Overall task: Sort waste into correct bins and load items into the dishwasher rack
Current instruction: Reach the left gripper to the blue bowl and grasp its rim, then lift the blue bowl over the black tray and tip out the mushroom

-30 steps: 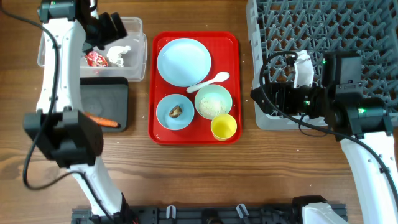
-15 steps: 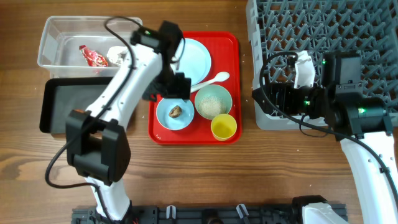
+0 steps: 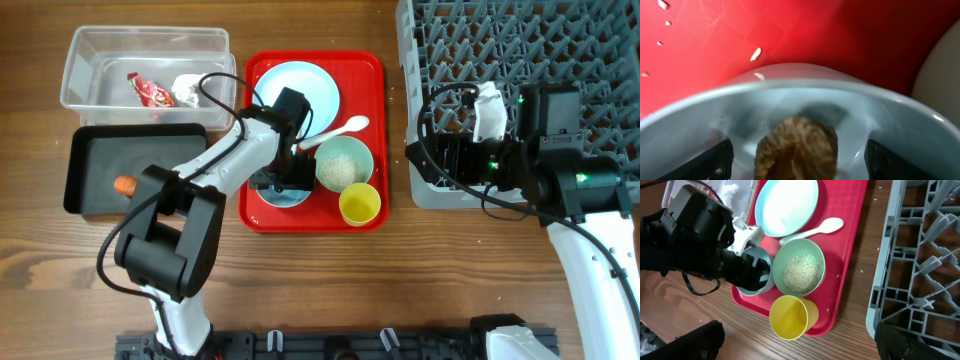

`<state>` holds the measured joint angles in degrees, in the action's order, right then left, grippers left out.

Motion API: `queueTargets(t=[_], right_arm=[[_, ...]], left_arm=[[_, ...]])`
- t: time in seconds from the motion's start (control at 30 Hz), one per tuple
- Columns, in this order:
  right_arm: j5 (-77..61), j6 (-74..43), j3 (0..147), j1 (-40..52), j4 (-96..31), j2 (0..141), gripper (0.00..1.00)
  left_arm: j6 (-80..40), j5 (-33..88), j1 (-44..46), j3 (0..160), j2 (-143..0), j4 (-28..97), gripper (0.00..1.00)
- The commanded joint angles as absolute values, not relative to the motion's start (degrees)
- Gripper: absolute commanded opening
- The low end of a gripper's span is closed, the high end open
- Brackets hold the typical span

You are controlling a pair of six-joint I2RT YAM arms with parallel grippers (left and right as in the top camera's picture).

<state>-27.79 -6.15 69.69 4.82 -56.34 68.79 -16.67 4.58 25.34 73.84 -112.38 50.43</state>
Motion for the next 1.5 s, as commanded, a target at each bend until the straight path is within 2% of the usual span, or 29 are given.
queueTargets(t=[0.0, 0.23, 0.37, 0.63, 0.73, 0.83, 0.97, 1.1, 1.3, 1.47], right_arm=[[-27.03, -6.66, 69.65, 4.86, -56.16, 69.08, 1.00], [-27.03, -6.63, 69.65, 4.86, -56.25, 69.08, 1.00], [-27.03, -7.51, 69.65, 4.86, -56.23, 69.08, 1.00], [-27.03, -7.51, 69.65, 4.86, -56.45, 69.08, 1.00], [-27.03, -7.51, 69.65, 4.86, -56.12, 69.08, 1.00], [-27.03, -7.57, 69.65, 4.86, -55.79, 69.08, 1.00], [-27.03, -7.68, 69.65, 4.86, -55.72, 69.08, 1.00], [-27.03, -7.64, 69.65, 4.86, -55.77, 69.08, 1.00], [-27.03, -7.68, 69.65, 4.86, -55.77, 69.08, 1.00], [-27.03, -7.64, 69.63, 4.86, -56.18, 69.08, 1.00]], left_arm=[[-17.19, 4.49, 25.28, 73.03, -111.77, 50.00, 0.84], [-16.91, 4.40, 25.28, 74.65, -101.34, 51.33, 0.89], [-16.95, -0.03, 25.12, 74.63, -96.84, 54.76, 0.90], [-16.99, -1.91, 19.53, 68.05, -97.51, 50.57, 0.90], [-16.71, 1.30, 18.15, 67.72, -97.34, 49.32, 0.85], [-12.56, 4.73, 21.21, 67.72, -96.95, 48.82, 0.82], [-6.02, 4.62, 30.06, 67.70, -96.97, 48.97, 0.83], [-4.23, 4.05, 34.87, 67.70, -97.25, 47.48, 0.84], [-3.40, 4.08, 35.42, 66.83, -100.42, 43.03, 0.84], [-3.42, 4.08, 35.42, 66.74, -102.83, 43.05, 0.73]])
